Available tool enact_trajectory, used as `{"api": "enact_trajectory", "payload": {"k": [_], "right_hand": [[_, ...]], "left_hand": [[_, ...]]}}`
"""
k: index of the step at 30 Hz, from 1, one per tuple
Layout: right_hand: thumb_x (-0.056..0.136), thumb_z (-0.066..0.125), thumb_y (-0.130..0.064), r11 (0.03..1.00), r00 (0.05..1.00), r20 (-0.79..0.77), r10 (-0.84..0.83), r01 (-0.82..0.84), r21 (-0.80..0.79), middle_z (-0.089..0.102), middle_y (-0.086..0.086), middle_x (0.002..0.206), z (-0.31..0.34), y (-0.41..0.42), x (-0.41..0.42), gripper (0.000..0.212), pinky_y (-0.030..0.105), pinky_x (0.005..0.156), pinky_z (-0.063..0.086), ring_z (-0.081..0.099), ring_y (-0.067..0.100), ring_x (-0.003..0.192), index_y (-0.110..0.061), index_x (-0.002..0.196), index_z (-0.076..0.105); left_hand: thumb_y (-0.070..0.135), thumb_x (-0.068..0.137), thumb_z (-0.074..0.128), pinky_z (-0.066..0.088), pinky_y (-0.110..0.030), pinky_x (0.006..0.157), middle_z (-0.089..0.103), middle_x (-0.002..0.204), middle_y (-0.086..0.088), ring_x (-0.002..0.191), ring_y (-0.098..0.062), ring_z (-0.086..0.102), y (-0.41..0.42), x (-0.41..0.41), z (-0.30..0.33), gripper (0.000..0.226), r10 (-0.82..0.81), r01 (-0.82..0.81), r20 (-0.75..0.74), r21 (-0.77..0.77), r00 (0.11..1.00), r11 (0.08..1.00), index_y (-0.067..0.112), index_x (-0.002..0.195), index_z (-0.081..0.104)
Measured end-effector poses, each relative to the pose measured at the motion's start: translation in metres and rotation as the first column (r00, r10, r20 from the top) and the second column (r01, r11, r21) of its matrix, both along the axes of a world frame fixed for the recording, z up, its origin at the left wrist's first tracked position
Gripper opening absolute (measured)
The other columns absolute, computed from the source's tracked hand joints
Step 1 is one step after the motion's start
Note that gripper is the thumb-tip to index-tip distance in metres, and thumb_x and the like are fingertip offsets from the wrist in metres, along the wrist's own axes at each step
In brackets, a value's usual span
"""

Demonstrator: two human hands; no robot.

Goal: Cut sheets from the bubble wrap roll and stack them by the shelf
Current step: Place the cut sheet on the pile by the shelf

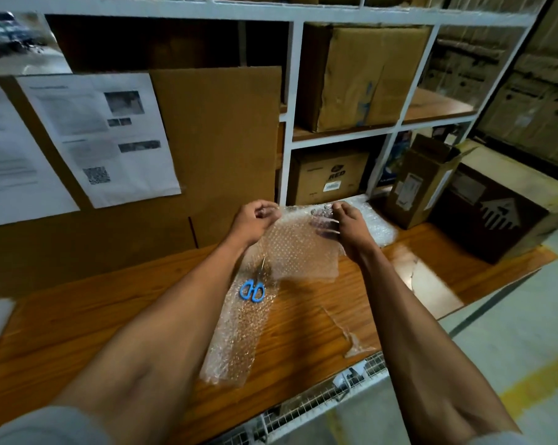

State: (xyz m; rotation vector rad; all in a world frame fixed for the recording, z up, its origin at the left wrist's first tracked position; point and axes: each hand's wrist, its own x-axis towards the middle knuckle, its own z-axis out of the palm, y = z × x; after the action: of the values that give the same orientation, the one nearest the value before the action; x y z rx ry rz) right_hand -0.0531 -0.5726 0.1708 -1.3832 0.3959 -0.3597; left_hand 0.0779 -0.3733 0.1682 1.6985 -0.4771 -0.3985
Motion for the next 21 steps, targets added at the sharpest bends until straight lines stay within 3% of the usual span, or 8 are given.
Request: {"api": "enact_trajectory", "payload": {"k": [5,7,10,14,17,21], "right_hand": [[0.111,0.049,-0.032,1.000,1.000,0.000,0.005,-0.005,-0.007,0.075,0.017,0.119,0.004,0.006,0.001,0.033,0.039,0.083,0.063,0.076,0.032,0.105,-0.004,0.124,0.060],[0.105,0.061,-0.034,0.996,1.000,-0.027,0.012,-0.014,-0.092,0.076,0.016,0.115,0.004,0.006,-0.001,0.039,0.041,0.086,0.063,0.076,0.031,0.104,0.001,0.124,0.063],[0.101,0.070,-0.024,0.975,0.998,-0.054,0.014,-0.026,-0.222,0.077,0.018,0.109,-0.001,0.002,0.000,0.032,0.045,0.087,0.063,0.076,0.029,0.100,0.004,0.117,0.068],[0.097,0.075,-0.033,0.916,0.992,-0.121,0.035,-0.081,-0.394,0.076,0.004,0.109,0.001,0.007,0.002,0.028,0.034,0.085,0.063,0.074,0.020,0.102,-0.011,0.114,0.073],[0.095,0.076,-0.037,0.777,0.971,-0.233,0.052,-0.186,-0.601,0.073,-0.006,0.108,0.000,0.013,0.008,0.026,0.023,0.079,0.056,0.069,0.009,0.100,-0.018,0.114,0.076],[0.095,0.077,-0.033,0.769,0.986,-0.167,-0.027,-0.086,-0.634,0.076,-0.004,0.094,-0.007,0.003,0.015,0.011,0.030,0.076,0.056,0.071,0.013,0.093,-0.022,0.093,0.077]], "left_hand": [[0.000,0.089,0.075,0.055,-0.044,0.103,0.072,0.118,-0.008,0.115,-0.026,0.068,0.005,0.006,0.001,0.033,-0.004,0.002,-0.043,-0.042,0.999,0.999,0.013,0.119,0.071],[-0.004,0.089,0.073,0.055,-0.041,0.103,0.071,0.118,-0.009,0.116,-0.026,0.067,0.005,0.007,0.003,0.036,-0.025,0.022,-0.046,-0.065,0.999,0.998,0.011,0.121,0.070],[-0.004,0.087,0.075,0.057,-0.035,0.098,0.073,0.113,-0.003,0.112,-0.023,0.068,0.005,0.010,0.001,0.036,-0.030,0.026,-0.047,-0.079,0.998,0.997,0.018,0.114,0.072],[-0.004,0.087,0.075,0.058,-0.023,0.087,0.072,0.113,-0.004,0.106,-0.019,0.068,0.005,0.012,-0.001,0.035,-0.052,0.048,-0.050,-0.089,0.997,0.995,0.021,0.111,0.073],[-0.005,0.088,0.073,0.059,-0.027,0.090,0.072,0.116,-0.005,0.108,-0.019,0.069,0.004,0.013,-0.001,0.034,-0.081,0.075,-0.067,-0.081,0.994,0.994,0.016,0.115,0.074],[-0.005,0.091,0.069,0.058,-0.036,0.097,0.069,0.113,-0.001,0.106,-0.017,0.066,0.002,0.014,0.004,0.034,-0.097,0.093,-0.081,-0.054,0.992,0.994,0.011,0.121,0.071]]}}
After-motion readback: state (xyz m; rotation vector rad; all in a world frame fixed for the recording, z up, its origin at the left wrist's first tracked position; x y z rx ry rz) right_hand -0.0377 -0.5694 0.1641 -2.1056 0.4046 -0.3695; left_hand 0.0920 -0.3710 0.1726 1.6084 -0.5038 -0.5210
